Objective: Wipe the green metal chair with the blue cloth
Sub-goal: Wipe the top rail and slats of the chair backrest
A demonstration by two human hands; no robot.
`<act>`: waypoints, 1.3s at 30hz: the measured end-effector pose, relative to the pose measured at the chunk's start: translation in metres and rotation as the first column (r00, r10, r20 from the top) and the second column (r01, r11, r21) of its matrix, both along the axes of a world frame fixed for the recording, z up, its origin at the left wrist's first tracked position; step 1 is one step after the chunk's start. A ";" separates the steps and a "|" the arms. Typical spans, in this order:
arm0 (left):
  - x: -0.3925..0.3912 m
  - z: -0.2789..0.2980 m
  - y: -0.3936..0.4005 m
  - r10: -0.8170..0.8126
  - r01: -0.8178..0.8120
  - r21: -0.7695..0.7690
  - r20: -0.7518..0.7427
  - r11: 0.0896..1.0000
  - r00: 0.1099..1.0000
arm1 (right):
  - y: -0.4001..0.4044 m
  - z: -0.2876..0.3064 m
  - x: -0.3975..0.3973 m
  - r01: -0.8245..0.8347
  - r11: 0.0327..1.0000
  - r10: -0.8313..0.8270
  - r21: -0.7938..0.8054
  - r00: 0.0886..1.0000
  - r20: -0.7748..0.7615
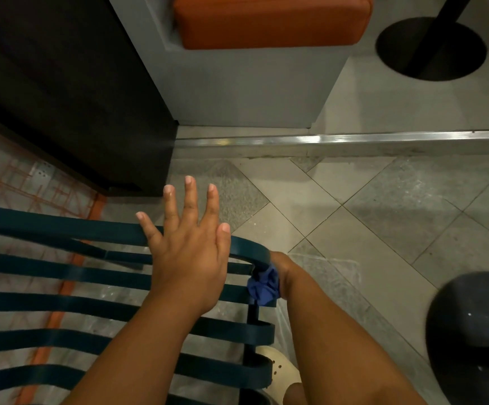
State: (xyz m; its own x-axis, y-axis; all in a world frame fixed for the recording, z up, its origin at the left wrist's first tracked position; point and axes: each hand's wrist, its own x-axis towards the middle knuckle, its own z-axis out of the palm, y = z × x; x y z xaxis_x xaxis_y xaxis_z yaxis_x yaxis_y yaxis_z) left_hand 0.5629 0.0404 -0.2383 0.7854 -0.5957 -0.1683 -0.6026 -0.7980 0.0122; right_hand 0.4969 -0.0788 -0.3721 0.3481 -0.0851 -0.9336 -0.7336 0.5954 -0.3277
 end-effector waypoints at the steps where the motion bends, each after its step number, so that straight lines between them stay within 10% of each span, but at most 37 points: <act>1: 0.000 0.000 0.000 0.004 -0.004 0.002 -0.001 1.000 1.000 | 0.001 0.002 0.000 0.002 1.000 -0.001 -0.017 1.000 0.016; 11: 0.000 0.005 -0.004 0.021 -0.020 0.012 -0.047 1.000 0.999 | 0.034 0.066 -0.019 0.388 0.920 -0.392 0.062 0.895 0.213; 14: -0.001 0.005 -0.005 0.025 -0.024 0.013 -0.037 1.000 0.999 | 0.060 0.067 -0.016 0.434 0.839 -0.325 -0.327 0.883 0.340; 16: -0.001 0.006 -0.006 0.027 -0.026 0.026 -0.039 0.999 0.999 | 0.079 0.069 -0.015 0.422 0.619 -0.097 -0.663 0.878 0.469; 20: 0.003 0.009 -0.003 0.018 -0.023 -0.042 -0.119 0.999 0.993 | 0.095 0.060 -0.011 0.488 0.375 0.143 -0.788 0.810 0.569; 23: 0.009 0.015 0.008 -0.038 -0.062 -0.302 -0.316 0.951 0.948 | 0.092 0.046 -0.012 0.644 0.550 -0.190 -0.532 0.717 0.671; 26: 0.013 0.031 0.029 -0.105 -0.250 -0.554 -0.530 0.794 0.842 | 0.080 0.054 -0.013 0.704 0.705 -0.621 -0.085 0.672 0.403; 29: 0.015 0.041 0.051 -0.034 -0.190 -0.524 -0.387 0.830 0.921 | 0.084 0.075 -0.010 0.584 0.699 -0.463 -0.413 0.809 0.361; 33: 0.017 0.045 0.070 0.107 -0.232 -0.415 -0.303 0.880 0.947 | 0.109 0.093 -0.004 0.259 0.310 0.144 -0.915 0.938 0.314; 39: 0.016 0.048 0.087 0.280 -0.362 -0.419 -0.247 0.833 0.928 | 0.120 0.116 0.021 -0.014 -0.195 0.524 -0.981 0.844 -0.116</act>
State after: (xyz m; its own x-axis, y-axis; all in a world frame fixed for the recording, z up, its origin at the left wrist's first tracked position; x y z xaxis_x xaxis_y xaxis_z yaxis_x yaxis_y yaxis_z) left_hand 0.5785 0.1277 -0.1900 0.9296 -0.3569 -0.0917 -0.2689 -0.8271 0.4935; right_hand 0.5181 0.0412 -0.2557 0.7959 -0.5749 0.1899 -0.4513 -0.7724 -0.4469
